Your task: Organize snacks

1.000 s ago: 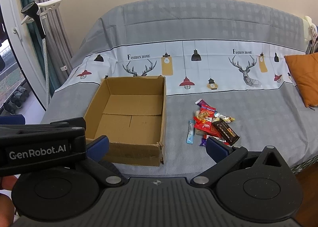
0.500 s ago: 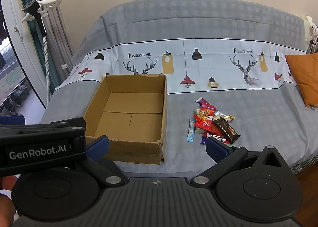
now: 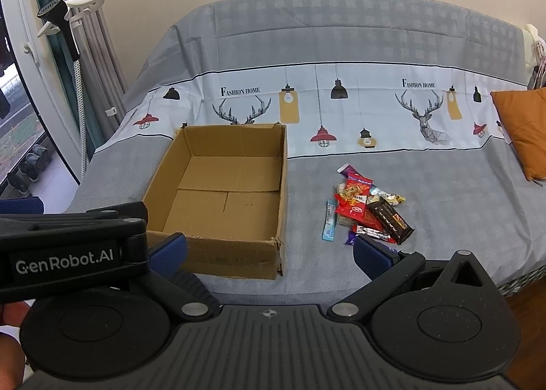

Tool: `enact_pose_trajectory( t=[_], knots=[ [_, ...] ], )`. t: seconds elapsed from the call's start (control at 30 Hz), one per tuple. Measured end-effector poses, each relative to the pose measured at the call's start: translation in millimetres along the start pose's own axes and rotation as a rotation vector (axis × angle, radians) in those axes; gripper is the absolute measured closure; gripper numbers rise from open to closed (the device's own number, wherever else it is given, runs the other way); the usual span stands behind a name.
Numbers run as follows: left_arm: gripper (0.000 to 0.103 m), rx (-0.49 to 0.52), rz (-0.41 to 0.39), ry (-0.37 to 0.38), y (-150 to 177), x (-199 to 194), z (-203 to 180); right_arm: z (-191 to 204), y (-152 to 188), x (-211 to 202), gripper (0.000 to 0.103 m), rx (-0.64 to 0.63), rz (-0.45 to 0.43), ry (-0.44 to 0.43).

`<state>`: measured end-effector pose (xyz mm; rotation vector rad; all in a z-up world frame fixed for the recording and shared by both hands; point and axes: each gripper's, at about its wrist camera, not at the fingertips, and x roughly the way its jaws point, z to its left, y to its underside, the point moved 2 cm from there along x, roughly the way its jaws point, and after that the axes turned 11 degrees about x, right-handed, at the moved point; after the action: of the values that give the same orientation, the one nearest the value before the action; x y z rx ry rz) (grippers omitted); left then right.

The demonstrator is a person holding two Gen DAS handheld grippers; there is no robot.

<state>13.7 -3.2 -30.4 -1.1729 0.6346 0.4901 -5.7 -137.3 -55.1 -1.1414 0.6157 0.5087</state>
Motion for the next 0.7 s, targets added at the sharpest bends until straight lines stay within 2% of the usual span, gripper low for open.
enact_pose_trajectory(
  t=[0.37,0.53,0.6,0.7],
  knots=[
    [0.0,0.039,0.012,-0.035,1,13,-20,-21,8,18,0.0,0.04,0.002,-0.053],
    [0.0,0.067,0.055,0.01,4,60,-48,-53,17,55,0.001,0.056,-0.013,-0.045],
    [0.0,0.098,0.075,0.013,6,87,-65,-75,26,81,0.001,0.047,-0.052,-0.032],
    [0.0,0.158,0.064,0.05,11,129,-97,-117,38,121,0.001,0.096,-0.035,-0.026]
  ],
)
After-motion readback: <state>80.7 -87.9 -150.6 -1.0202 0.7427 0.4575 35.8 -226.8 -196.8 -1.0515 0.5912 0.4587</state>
